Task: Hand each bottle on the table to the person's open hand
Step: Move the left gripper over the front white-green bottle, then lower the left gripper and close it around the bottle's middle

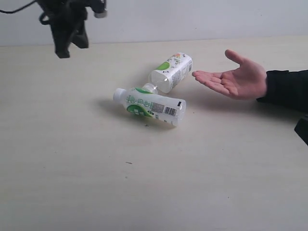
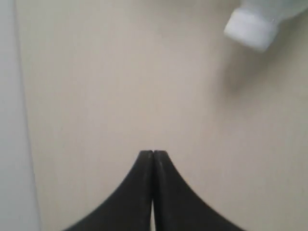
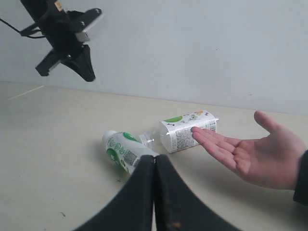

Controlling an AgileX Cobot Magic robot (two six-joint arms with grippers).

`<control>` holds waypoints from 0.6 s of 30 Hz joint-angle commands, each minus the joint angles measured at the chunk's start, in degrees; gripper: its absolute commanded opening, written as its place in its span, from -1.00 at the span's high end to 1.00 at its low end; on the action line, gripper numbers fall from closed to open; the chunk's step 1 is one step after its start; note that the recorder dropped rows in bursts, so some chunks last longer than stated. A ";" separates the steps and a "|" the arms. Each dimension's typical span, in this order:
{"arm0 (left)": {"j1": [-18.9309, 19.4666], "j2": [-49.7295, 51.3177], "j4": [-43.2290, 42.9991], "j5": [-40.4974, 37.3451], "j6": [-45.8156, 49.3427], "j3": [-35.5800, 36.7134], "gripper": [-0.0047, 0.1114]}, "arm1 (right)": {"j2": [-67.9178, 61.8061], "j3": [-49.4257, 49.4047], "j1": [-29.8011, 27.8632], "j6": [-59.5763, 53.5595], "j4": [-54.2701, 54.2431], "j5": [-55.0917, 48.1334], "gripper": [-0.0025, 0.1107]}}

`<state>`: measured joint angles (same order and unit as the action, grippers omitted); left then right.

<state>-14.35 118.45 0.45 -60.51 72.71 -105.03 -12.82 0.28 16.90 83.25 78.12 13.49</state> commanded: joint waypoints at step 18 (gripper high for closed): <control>-16.60 4.95 9.87 2.39 10.82 -0.45 0.47 | 0.15 -0.28 -0.18 -0.08 0.28 0.07 0.96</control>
<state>-30.77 123.51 9.51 -58.22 83.35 -105.03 -12.82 0.28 16.90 83.25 78.12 13.49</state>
